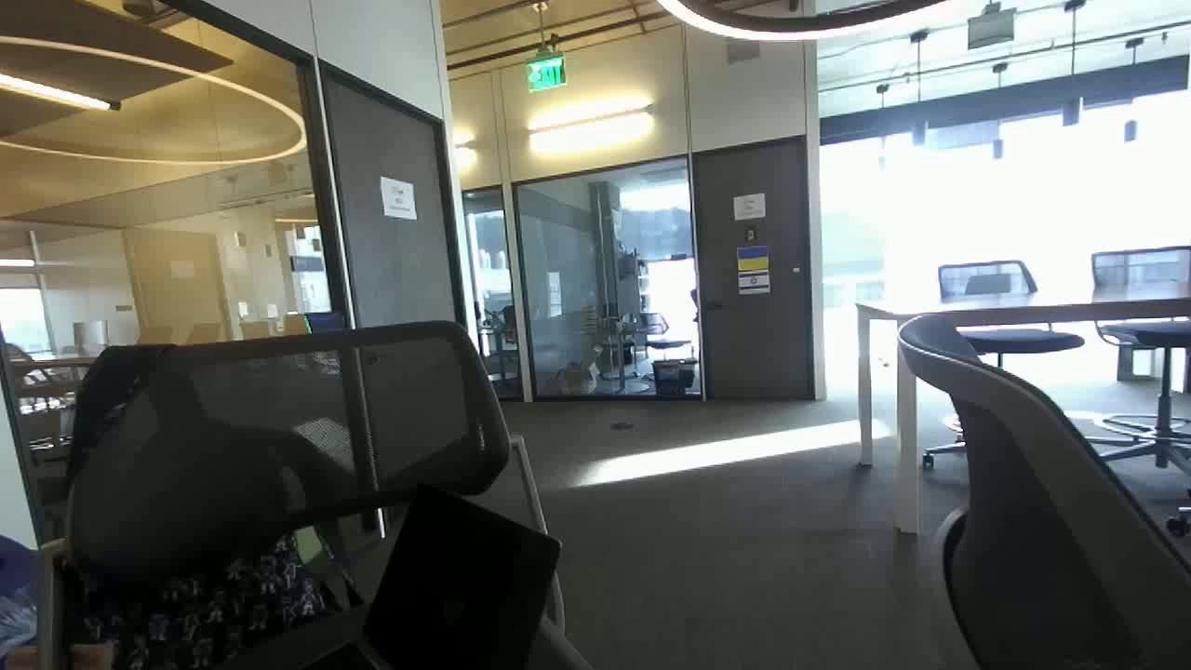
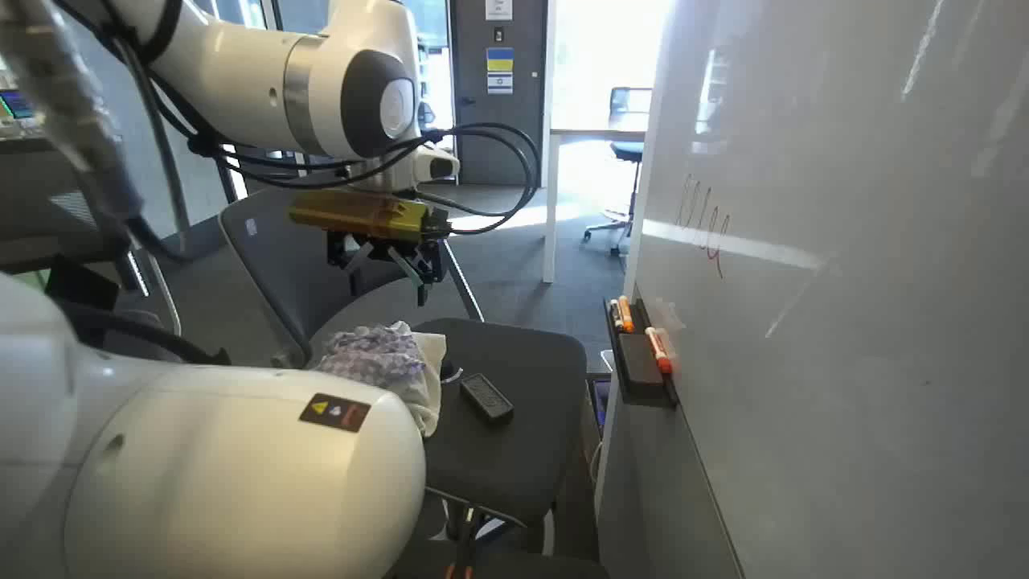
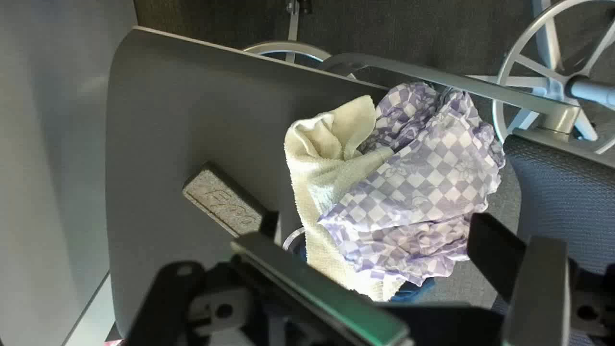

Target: Put the clothes on the seat on the backrest of the chair and put the duster on the holder of the whiteboard

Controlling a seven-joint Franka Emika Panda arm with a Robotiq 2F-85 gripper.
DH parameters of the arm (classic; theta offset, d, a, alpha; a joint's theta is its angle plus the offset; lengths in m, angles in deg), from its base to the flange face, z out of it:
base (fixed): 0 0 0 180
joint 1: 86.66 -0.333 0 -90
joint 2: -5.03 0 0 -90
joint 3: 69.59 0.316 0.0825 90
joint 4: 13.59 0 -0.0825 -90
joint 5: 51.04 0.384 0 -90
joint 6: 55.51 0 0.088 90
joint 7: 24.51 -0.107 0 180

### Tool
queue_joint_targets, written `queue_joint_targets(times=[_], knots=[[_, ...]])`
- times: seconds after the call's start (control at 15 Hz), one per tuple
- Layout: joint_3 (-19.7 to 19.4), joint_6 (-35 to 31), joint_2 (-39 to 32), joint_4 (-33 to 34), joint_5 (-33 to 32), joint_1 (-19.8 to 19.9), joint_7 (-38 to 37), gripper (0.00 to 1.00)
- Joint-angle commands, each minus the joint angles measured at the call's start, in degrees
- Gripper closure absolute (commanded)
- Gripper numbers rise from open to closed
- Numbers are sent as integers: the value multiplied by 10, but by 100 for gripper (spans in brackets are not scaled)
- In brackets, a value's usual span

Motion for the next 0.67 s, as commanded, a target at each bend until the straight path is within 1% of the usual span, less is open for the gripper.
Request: queue_joint_targets(times=[0.0,0.47,0.6], knots=[[3,2,0,1,3,4,2,0],[3,2,0,2,3,4,2,0],[11,-28,-57,20,14,-9,-2,0]])
